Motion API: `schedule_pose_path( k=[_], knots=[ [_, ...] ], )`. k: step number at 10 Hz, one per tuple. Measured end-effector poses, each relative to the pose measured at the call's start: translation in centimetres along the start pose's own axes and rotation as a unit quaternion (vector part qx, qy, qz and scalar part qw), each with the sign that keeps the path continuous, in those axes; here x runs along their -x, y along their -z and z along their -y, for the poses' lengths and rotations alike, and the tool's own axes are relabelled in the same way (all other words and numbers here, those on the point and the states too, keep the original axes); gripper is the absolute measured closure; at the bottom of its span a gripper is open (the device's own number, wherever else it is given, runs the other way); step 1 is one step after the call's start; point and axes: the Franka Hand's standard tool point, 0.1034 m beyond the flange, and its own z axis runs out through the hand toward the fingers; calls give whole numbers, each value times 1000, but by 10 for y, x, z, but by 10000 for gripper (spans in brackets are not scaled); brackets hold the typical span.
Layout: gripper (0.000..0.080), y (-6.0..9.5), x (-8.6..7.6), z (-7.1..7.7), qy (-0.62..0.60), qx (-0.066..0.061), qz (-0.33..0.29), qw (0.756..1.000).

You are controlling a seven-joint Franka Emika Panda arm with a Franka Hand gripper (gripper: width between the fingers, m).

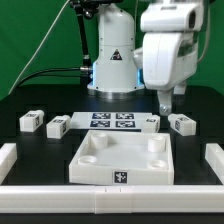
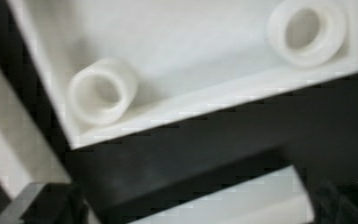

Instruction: Assemble one leg

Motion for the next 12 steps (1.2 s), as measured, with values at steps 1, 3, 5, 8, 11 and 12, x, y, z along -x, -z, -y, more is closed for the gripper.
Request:
schedule_pose_path(
  k=[1,3,5,8,11,12],
  knots=[
    [150,-11,5,7,2,2,-4,1000],
    [150,-18,9,10,-1,-6,1,1000],
    [150,-19,9,11,-1,-7,1,1000],
    [150,-25,21,19,80,-13,10,997],
    [150,-29,34,32,145,-22,25,989],
    [150,-28,42,32,146,-22,28,989]
  ],
)
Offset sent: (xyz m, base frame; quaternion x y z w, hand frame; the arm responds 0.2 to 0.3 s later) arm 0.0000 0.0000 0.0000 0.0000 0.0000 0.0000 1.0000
